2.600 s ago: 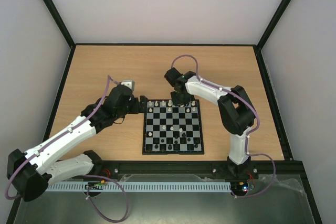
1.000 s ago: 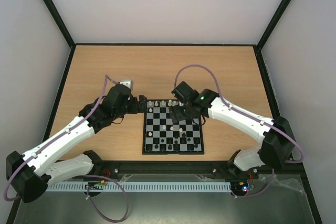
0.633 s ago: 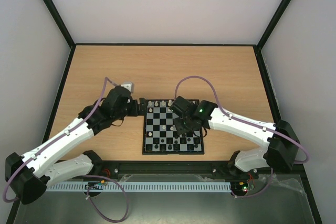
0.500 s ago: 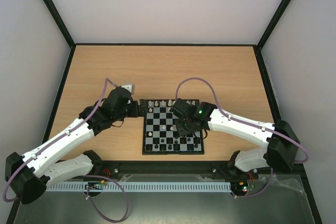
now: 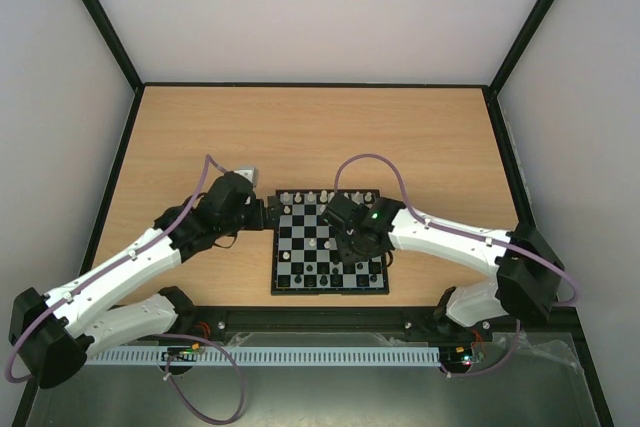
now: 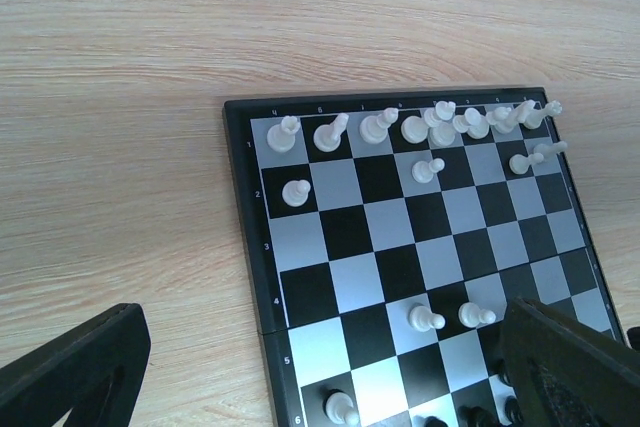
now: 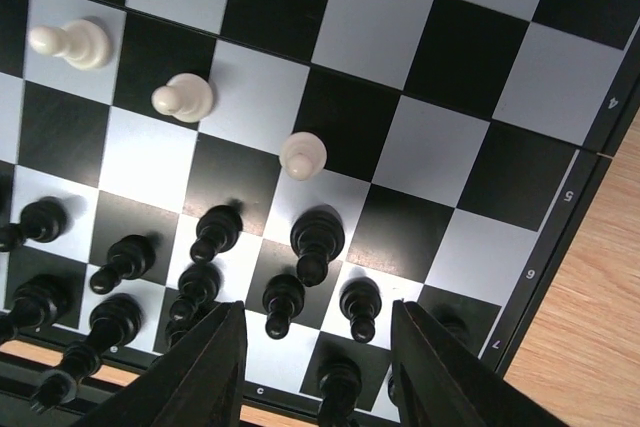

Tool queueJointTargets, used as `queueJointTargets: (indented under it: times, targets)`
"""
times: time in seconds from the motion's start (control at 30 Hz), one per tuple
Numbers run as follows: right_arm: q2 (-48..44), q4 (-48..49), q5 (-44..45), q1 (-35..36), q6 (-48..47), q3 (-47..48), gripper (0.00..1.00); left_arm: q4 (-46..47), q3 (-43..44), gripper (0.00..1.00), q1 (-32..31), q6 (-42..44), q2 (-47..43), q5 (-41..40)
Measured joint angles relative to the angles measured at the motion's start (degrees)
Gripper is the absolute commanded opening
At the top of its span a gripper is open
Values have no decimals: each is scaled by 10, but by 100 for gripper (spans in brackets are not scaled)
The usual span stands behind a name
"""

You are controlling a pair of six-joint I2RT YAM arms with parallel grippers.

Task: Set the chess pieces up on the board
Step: Pick up the chess piece from the chessboard.

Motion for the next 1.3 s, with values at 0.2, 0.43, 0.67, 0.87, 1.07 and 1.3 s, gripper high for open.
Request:
queueJointTargets:
  times: [0.2, 0.43, 0.67, 0.87, 1.07, 1.3]
  targets:
    - [22, 5, -2, 0, -2, -4, 36, 0, 0, 99, -3, -3, 0, 0]
    - [43, 17, -3, 0, -8, -4, 31, 0, 0, 99, -3, -3, 3, -2]
    - [65, 26, -3, 0, -15, -3, 23, 0, 0, 99, -3, -3, 10, -3]
    - [78, 33, -3, 0, -17, -3, 15, 1, 0, 99, -3, -3, 14, -3]
    - [82, 34, 2, 0, -18, -3, 10, 2, 0, 99, -3, -3, 17, -3]
    - [82, 33, 9, 0, -17, -3, 9, 2, 0, 99, -3, -2, 18, -2]
